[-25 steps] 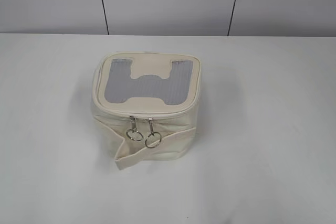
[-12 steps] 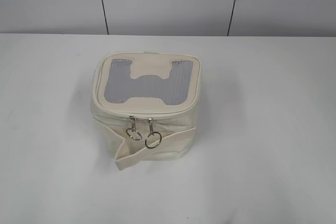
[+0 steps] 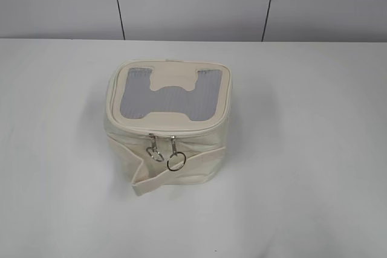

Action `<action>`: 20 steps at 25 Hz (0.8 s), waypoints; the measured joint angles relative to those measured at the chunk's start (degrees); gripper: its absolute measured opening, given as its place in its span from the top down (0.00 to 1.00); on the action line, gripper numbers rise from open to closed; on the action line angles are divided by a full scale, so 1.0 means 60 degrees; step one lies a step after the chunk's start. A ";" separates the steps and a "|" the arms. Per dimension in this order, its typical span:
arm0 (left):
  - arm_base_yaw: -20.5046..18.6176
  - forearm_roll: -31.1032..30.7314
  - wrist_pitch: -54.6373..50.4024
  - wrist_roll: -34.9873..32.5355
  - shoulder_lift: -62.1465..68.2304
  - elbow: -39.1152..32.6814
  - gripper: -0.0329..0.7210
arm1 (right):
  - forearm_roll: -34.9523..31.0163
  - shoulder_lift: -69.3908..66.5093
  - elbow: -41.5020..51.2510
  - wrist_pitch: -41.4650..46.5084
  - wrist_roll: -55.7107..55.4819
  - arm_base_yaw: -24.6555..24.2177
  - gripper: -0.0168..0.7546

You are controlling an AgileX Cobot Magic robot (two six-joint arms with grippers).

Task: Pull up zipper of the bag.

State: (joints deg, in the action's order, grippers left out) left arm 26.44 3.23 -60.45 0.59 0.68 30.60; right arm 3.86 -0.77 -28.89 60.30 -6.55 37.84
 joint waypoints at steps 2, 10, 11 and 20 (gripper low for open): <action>0.0000 0.0000 0.0000 0.0000 0.0000 0.0000 0.65 | 0.0000 0.0000 0.0000 0.0000 0.0000 0.0000 0.53; -0.2175 0.0007 0.0011 0.0000 -0.0138 -0.0008 0.65 | -0.0010 0.0178 0.0003 -0.0020 0.0000 -0.2393 0.53; -0.2671 0.0007 0.0011 0.0000 -0.0153 -0.0010 0.65 | -0.0001 0.0188 0.0015 -0.0020 0.0000 -0.3001 0.53; -0.3587 0.0007 0.0011 -0.0011 -0.0174 -0.0018 0.64 | -0.0038 0.0188 0.0044 -0.0020 0.0000 -0.4837 0.53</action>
State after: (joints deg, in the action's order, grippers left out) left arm 4.91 3.28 -60.38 0.53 -0.36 30.49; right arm 3.63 0.36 -28.62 60.18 -6.55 8.81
